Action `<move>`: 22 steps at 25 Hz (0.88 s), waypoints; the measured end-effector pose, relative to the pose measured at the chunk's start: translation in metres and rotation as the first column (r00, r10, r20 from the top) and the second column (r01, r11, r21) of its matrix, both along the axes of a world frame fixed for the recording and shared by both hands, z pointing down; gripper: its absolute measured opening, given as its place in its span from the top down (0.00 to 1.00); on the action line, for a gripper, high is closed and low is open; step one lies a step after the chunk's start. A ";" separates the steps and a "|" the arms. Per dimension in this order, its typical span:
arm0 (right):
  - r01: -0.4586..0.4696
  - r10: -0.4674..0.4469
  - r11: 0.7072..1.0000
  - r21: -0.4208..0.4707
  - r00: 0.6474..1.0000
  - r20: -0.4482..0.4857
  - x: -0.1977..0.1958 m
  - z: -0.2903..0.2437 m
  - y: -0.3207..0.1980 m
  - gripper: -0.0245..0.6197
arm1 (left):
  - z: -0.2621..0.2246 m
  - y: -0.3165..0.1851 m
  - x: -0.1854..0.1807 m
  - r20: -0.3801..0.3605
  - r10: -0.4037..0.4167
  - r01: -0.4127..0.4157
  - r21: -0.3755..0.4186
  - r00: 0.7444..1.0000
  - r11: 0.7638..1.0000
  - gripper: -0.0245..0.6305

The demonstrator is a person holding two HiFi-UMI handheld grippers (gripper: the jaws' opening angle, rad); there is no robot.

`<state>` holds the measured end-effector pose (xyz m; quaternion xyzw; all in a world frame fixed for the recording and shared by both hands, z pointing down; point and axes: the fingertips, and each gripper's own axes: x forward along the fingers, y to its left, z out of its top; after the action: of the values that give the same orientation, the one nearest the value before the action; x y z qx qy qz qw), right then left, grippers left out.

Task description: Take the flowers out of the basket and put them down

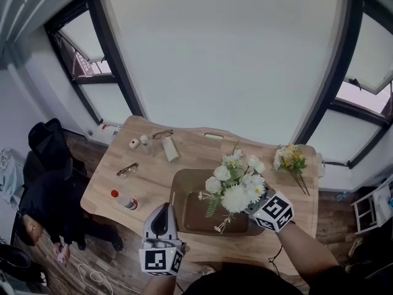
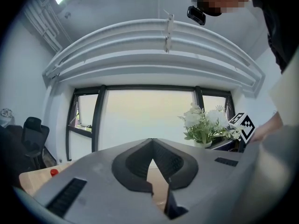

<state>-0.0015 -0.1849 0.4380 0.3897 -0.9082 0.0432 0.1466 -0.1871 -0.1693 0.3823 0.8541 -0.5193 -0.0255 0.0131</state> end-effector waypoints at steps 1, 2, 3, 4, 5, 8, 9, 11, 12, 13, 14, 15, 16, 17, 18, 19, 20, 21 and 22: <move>-0.016 0.016 1.000 0.006 1.000 0.006 0.007 -0.005 0.001 0.55 | -0.001 -0.002 0.006 0.000 0.014 -0.014 0.001 1.000 1.000 0.96; -0.034 0.034 0.999 0.014 0.999 0.011 0.014 -0.011 0.001 0.55 | -0.003 -0.003 0.011 0.000 0.027 -0.027 0.002 1.000 1.000 0.96; -0.052 0.051 0.998 0.023 0.999 0.012 0.021 -0.017 0.001 0.55 | -0.004 -0.005 0.017 -0.001 0.040 -0.040 0.005 0.999 0.999 0.96; -0.068 0.068 0.997 0.034 0.998 0.006 0.028 -0.023 0.002 0.55 | -0.005 -0.007 0.022 -0.002 0.053 -0.053 0.008 0.999 0.999 0.96; -0.083 0.083 0.995 0.047 0.996 -0.007 0.034 -0.028 0.003 0.55 | -0.006 -0.008 0.027 -0.003 0.066 -0.066 0.011 0.998 0.998 0.96; -0.120 0.124 0.989 0.081 0.991 -0.047 0.048 -0.041 0.007 0.55 | -0.006 -0.012 0.039 -0.008 0.109 -0.109 0.019 0.994 0.994 0.96; -0.133 0.137 0.987 0.089 0.989 -0.050 0.050 -0.045 0.009 0.55 | -0.005 -0.013 0.042 -0.012 0.123 -0.123 0.021 0.992 0.992 0.96; -0.162 0.167 0.982 0.100 0.985 -0.045 0.053 -0.051 0.011 0.55 | -0.001 -0.017 0.045 -0.022 0.153 -0.153 0.028 0.988 0.988 0.96; -0.178 0.183 0.978 0.104 0.982 -0.041 0.057 -0.053 0.012 0.55 | -0.001 -0.018 0.049 -0.024 0.169 -0.168 0.030 0.985 0.985 0.96; -0.195 0.200 0.975 0.106 0.979 -0.036 0.065 -0.056 0.015 0.55 | -0.002 -0.018 0.057 -0.024 0.185 -0.184 0.032 0.982 0.982 0.96; -0.212 0.216 0.972 0.107 0.976 -0.031 0.076 -0.059 0.018 0.55 | -0.004 -0.018 0.068 -0.020 0.201 -0.200 0.031 0.979 0.979 0.96; -0.228 0.232 0.968 0.106 0.972 -0.024 0.090 -0.063 0.022 0.55 | -0.007 -0.017 0.080 -0.016 0.215 -0.215 0.030 0.976 0.976 0.96; -0.245 0.248 0.964 0.106 0.969 -0.016 0.101 -0.065 0.026 0.55 | -0.010 -0.016 0.091 -0.012 0.228 -0.228 0.028 0.974 0.973 0.96; -0.262 0.264 0.959 0.105 0.964 -0.006 0.111 -0.067 0.029 0.55 | -0.012 -0.016 0.100 -0.012 0.240 -0.239 0.027 0.971 0.971 0.96; -0.280 0.281 0.954 0.105 0.960 0.001 0.119 -0.069 0.031 0.55 | -0.013 -0.017 0.106 -0.012 0.251 -0.251 0.027 0.968 0.968 0.96; -0.297 0.298 0.949 0.106 0.955 0.006 0.125 -0.070 0.034 0.55 | -0.013 -0.018 0.111 -0.013 0.263 -0.263 0.028 0.965 0.964 0.96; -0.313 0.314 0.944 0.106 0.949 0.007 0.130 -0.070 0.036 0.55 | -0.014 -0.018 0.116 -0.014 0.276 -0.276 0.030 0.961 0.961 0.96; -0.327 0.329 0.939 0.106 0.944 0.006 0.135 -0.070 0.039 0.55 | -0.014 -0.019 0.122 -0.015 0.290 -0.289 0.032 0.957 0.957 0.96; -0.341 0.342 0.934 0.105 0.940 0.006 0.141 -0.069 0.042 0.55 | -0.014 -0.019 0.128 -0.016 0.304 -0.303 0.034 0.953 0.952 0.96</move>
<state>0.1392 -0.1432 0.3687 0.5489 -0.8267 0.0182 0.1219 -0.0595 -0.1885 0.3681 0.9236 -0.3812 -0.0401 0.0090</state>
